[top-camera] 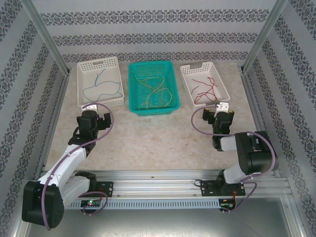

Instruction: Untangle the cables

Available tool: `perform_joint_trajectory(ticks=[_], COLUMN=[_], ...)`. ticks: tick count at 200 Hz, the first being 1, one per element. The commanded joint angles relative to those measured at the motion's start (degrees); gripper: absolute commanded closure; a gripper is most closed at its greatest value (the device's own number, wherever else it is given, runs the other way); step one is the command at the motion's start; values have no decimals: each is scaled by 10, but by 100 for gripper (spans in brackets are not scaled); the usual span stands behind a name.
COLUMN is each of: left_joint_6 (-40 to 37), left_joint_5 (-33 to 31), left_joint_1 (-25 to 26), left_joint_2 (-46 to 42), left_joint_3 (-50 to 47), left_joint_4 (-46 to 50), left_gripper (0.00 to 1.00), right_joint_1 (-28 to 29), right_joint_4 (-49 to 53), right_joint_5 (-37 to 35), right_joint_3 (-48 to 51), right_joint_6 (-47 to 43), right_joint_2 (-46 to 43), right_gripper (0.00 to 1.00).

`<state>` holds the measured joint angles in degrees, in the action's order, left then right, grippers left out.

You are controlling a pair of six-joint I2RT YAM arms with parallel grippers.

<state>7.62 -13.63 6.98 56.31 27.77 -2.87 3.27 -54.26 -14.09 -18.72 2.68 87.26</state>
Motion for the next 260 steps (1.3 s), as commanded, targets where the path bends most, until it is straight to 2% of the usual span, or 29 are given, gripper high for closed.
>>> perform_joint_trajectory(ticks=[1, 31, 63, 76, 90, 112, 123, 138, 260], left_joint_6=[-46, -72, -51, -50, -56, -52, -53, -65, -68], left_joint_5=[-3, 12, 21, 23, 24, 60, 80, 95, 83], left_joint_1=[-10, -20, -24, -26, -32, -60, -69, -69, -64], left_joint_2=[36, 134, 231, 245, 262, 271, 304, 344, 345], left_joint_3=[-23, -37, -54, -22, -8, -10, -47, -59, -61], left_joint_4=[-131, -262, -380, -328, -327, -347, -450, -510, -519], left_gripper=[0, 0, 0, 0, 0, 0, 0, 0, 0], right_joint_1=[8, 8, 9, 9, 9, 10, 10, 10, 4], right_joint_4=[-21, -22, -22, -21, -19, -17, -16, -16, -5], right_joint_5=[-4, -5, -6, -7, -7, -8, -8, -8, -1], right_joint_3=[-2, -2, -2, -3, -4, -5, -5, -5, -6], right_joint_6=[-9, -9, -10, -10, -11, -11, -10, -10, -4], right_joint_2=[-6, -5, -5, -5, -5, -3, -4, -5, -5], right_gripper=[2, 2, 2, 2, 2, 2, 2, 2, 2])
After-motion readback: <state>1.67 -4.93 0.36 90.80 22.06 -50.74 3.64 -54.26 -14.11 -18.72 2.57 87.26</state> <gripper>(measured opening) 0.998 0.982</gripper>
